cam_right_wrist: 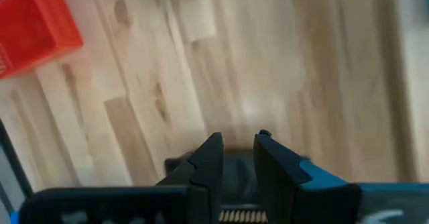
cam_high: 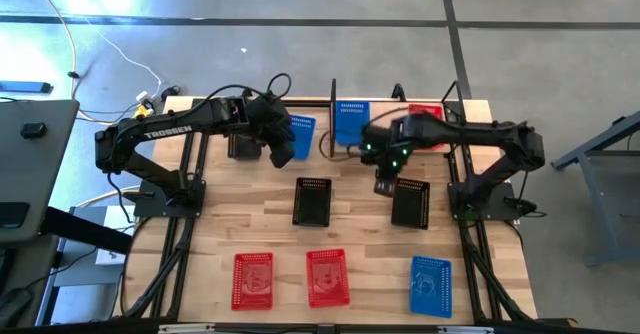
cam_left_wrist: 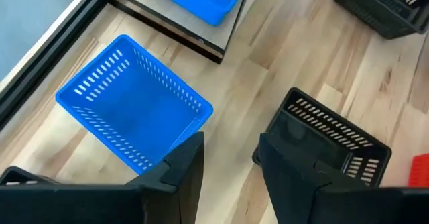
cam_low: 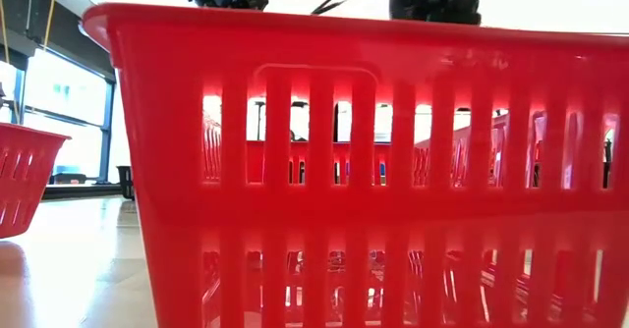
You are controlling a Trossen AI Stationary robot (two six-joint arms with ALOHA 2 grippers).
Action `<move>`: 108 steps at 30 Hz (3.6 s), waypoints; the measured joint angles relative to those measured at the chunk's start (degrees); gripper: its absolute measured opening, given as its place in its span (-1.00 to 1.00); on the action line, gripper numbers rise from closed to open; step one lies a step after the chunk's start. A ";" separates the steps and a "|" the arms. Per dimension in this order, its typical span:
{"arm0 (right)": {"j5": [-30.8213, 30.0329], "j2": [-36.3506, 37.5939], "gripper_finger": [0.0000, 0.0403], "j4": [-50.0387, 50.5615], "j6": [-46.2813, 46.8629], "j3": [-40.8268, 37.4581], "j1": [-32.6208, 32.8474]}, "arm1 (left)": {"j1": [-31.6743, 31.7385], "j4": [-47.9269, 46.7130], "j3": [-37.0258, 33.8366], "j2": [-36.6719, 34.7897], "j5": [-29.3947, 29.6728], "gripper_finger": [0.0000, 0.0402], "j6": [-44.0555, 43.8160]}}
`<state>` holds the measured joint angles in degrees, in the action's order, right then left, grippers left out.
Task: Stack baskets on shelf by color
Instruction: Put the bottom right black bin on the shelf
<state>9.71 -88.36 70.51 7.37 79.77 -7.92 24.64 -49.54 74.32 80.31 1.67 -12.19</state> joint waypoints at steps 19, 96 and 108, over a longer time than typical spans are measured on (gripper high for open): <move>-5.06 -0.02 -0.65 6.46 24.68 0.00 22.34 | -4.09 -0.35 0.00 0.00 0.00 -0.34 6.33; -8.02 3.70 -0.90 -21.62 36.07 -33.89 34.21 | -4.90 0.11 0.00 0.00 0.48 -0.34 3.89; -10.99 7.17 -1.00 -20.03 34.57 -27.21 33.78 | -4.79 0.11 0.00 0.00 0.48 -0.34 4.42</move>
<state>-1.28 -81.19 50.48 41.93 52.56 25.85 19.86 -49.43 74.32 80.31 2.15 -7.77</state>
